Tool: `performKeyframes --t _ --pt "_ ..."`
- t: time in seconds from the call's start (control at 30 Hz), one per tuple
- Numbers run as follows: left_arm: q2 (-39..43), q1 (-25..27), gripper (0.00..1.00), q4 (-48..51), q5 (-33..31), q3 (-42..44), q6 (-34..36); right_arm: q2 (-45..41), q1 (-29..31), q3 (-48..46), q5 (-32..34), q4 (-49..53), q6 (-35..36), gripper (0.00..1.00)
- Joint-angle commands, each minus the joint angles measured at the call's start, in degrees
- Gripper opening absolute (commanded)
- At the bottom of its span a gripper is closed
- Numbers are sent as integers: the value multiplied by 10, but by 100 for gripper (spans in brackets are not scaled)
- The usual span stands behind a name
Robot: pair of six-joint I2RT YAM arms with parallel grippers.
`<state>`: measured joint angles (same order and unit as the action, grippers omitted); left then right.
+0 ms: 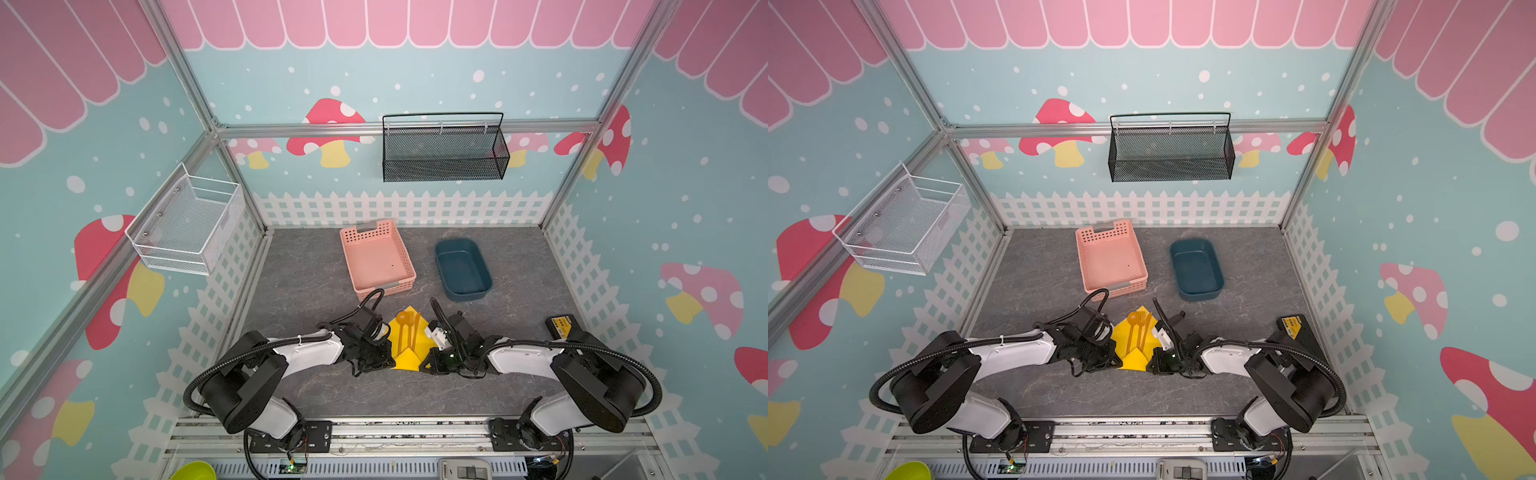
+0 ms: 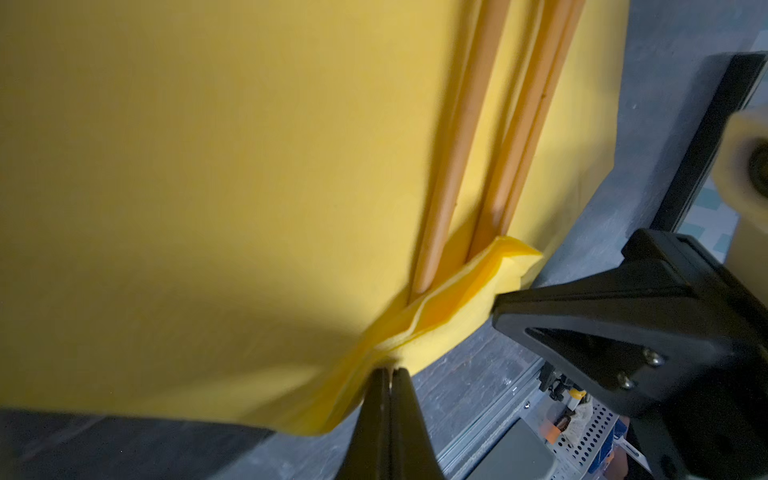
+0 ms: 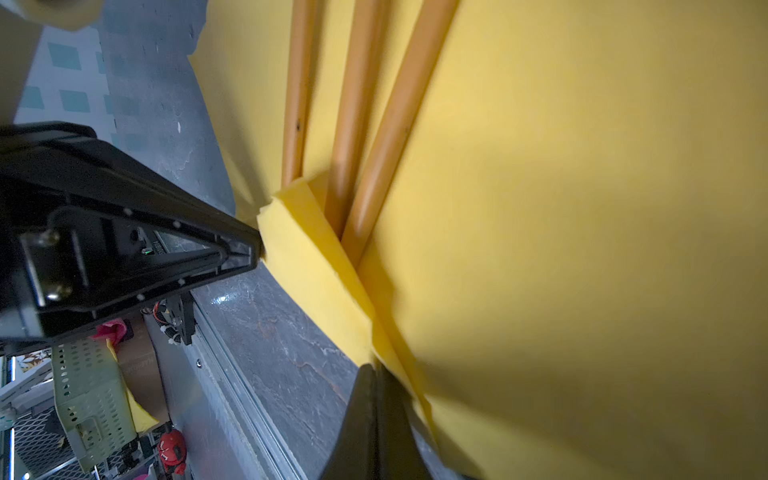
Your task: Place the utensils on the paper napkin and roll it up
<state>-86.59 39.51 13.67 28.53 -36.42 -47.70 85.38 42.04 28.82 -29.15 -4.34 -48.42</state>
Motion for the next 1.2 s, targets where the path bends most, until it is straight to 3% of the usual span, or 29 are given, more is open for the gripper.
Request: performKeyframes --t 0.0,0.67,1.17 --pt "-9 4 4 -2 10 -11 7 11 -5 -16 17 25 3 0" --pt "-30 8 4 8 -20 -1 10 17 -5 -20 15 25 5 0" --pt "4 -18 3 100 -68 5 55 18 -6 -29 20 27 5 0"
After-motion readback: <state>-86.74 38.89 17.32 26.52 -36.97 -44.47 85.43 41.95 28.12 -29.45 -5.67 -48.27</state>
